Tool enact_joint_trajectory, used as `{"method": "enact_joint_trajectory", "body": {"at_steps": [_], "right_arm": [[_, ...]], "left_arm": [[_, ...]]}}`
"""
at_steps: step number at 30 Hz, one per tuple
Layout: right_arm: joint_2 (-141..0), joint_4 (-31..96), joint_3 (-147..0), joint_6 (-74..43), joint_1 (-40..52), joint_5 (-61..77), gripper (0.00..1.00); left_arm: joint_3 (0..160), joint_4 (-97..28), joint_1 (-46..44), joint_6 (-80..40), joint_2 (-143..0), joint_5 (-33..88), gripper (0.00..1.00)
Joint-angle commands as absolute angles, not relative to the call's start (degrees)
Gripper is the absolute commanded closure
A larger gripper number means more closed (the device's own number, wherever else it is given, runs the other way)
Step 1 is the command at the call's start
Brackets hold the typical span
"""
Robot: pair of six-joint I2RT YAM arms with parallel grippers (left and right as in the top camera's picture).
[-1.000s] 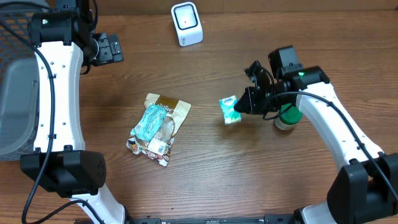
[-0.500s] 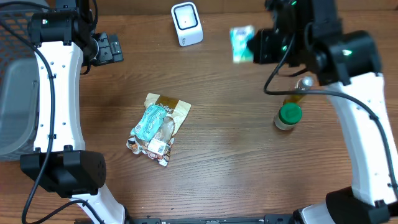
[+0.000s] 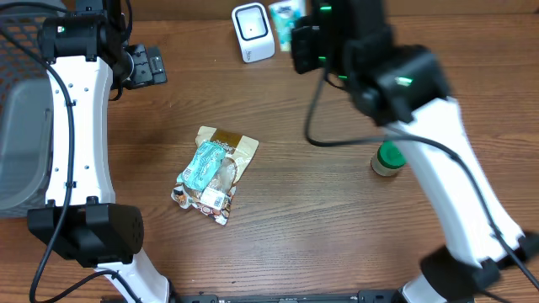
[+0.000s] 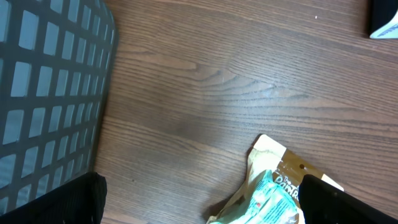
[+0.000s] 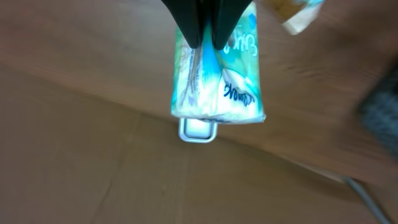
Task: Scan the item barcode
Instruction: 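Carry the Kleenex pack up to the white scanner and hold it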
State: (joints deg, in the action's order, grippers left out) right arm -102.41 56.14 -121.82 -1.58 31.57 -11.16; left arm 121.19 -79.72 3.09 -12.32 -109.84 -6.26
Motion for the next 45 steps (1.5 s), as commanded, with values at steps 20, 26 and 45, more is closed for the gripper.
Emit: {"method": "enact_joint_trajectory", "body": {"at_steps": [20, 26, 45], "right_arm": [[-141.64, 1.54, -122.48, 39.75, 31.03, -20.93, 0.96], [-141.69, 5.41, -122.5, 31.2, 30.57, -23.53, 0.89], [-136.64, 43.72, -120.33, 11.97, 18.83, 23.68, 0.51]], "left_arm": [[121.93, -79.66, 2.98, -12.91, -108.97, -6.37, 0.0], [121.93, -79.66, 2.98, -12.88, -108.97, -6.37, 0.0], [121.93, -79.66, 2.96, -12.91, -108.97, -6.37, 0.0]]}}
